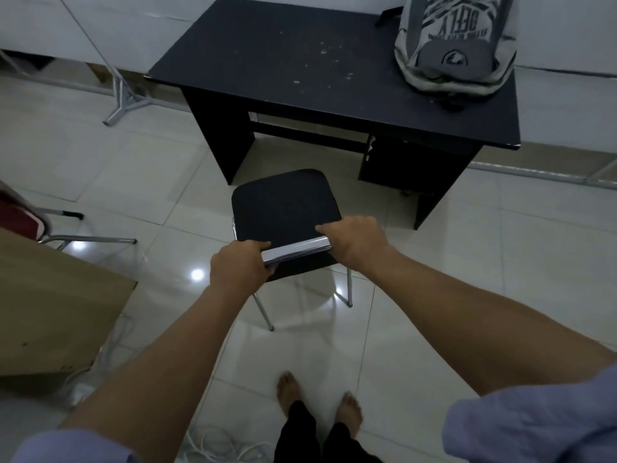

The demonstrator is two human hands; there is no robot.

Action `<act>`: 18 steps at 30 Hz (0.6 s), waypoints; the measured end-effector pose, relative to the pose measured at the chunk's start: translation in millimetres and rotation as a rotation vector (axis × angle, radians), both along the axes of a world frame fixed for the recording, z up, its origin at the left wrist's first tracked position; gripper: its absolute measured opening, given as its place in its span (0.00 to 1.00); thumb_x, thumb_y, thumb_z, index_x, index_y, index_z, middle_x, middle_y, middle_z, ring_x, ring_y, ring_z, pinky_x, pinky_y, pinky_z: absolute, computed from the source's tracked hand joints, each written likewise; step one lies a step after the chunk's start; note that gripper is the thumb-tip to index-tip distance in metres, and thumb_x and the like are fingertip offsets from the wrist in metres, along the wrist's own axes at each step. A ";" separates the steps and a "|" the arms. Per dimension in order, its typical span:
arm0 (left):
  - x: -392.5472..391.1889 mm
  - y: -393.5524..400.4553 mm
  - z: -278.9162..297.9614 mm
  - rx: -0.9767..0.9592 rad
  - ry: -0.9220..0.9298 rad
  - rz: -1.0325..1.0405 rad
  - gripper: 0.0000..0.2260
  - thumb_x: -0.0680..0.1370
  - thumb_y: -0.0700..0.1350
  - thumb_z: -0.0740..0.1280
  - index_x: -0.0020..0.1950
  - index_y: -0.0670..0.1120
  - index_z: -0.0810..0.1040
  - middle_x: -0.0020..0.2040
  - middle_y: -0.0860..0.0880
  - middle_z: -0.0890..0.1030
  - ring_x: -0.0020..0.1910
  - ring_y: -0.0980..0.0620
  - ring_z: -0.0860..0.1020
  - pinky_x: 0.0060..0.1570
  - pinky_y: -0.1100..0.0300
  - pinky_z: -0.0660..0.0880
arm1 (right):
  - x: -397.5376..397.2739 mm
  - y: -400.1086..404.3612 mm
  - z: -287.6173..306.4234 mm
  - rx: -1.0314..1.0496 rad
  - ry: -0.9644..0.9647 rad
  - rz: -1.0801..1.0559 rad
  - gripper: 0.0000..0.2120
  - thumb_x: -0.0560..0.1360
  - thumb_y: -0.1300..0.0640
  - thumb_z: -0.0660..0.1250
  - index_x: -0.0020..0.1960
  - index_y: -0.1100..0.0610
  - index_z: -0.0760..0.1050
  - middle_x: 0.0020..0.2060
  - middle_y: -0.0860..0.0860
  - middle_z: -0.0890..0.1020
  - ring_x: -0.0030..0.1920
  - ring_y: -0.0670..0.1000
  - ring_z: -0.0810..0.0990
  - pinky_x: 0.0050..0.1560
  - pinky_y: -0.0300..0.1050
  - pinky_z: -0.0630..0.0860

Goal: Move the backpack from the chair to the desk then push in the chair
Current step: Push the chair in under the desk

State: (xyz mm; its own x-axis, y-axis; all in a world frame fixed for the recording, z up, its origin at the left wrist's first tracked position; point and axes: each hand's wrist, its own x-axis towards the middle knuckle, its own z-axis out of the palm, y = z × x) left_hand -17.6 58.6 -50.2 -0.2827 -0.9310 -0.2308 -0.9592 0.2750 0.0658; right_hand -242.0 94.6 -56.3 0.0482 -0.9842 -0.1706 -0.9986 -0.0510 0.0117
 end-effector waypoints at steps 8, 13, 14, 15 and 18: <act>3.2 -21.4 3.7 -0.099 -0.047 -0.059 0.12 0.78 0.49 0.69 0.61 0.57 0.84 0.46 0.46 0.84 0.44 0.44 0.82 0.39 0.57 0.71 | 9.8 -10.9 7.2 -0.086 -0.056 -0.007 0.04 0.77 0.54 0.70 0.51 0.50 0.78 0.36 0.50 0.81 0.36 0.53 0.80 0.40 0.49 0.79; 6.7 -51.8 7.9 -0.085 -0.055 -0.083 0.12 0.78 0.49 0.70 0.62 0.55 0.84 0.47 0.47 0.85 0.45 0.45 0.83 0.40 0.57 0.75 | 17.2 -33.0 11.4 -0.082 -0.057 -0.044 0.03 0.77 0.54 0.69 0.50 0.50 0.77 0.36 0.50 0.80 0.35 0.54 0.81 0.39 0.48 0.79; 7.9 -58.7 8.1 -0.085 -0.057 -0.090 0.13 0.78 0.49 0.70 0.62 0.56 0.83 0.47 0.47 0.85 0.45 0.45 0.83 0.40 0.57 0.74 | 19.3 -38.1 11.6 -0.080 -0.058 -0.055 0.02 0.77 0.54 0.69 0.50 0.50 0.77 0.35 0.49 0.79 0.35 0.54 0.80 0.40 0.49 0.79; 9.2 -66.1 8.4 -0.087 -0.059 -0.099 0.13 0.78 0.49 0.70 0.62 0.56 0.83 0.47 0.47 0.85 0.45 0.45 0.83 0.40 0.57 0.73 | 22.0 -43.5 11.9 -0.077 -0.058 -0.066 0.02 0.77 0.54 0.69 0.50 0.50 0.77 0.34 0.49 0.77 0.35 0.54 0.80 0.40 0.49 0.79; 14.1 -93.0 7.4 -0.109 -0.058 -0.131 0.13 0.78 0.49 0.70 0.62 0.57 0.83 0.47 0.47 0.85 0.46 0.45 0.83 0.39 0.58 0.69 | 30.3 -62.1 13.2 -0.081 -0.065 -0.106 0.03 0.77 0.54 0.69 0.50 0.50 0.77 0.35 0.49 0.79 0.35 0.53 0.80 0.42 0.49 0.79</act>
State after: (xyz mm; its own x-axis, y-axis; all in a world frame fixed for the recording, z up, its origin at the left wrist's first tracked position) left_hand -3.5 -34.4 -42.8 -0.3927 -0.9073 -0.1502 -0.9159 0.4006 -0.0255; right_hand -211.7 32.5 -43.0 -0.0485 -0.9948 -0.0900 -0.9972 0.0534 -0.0532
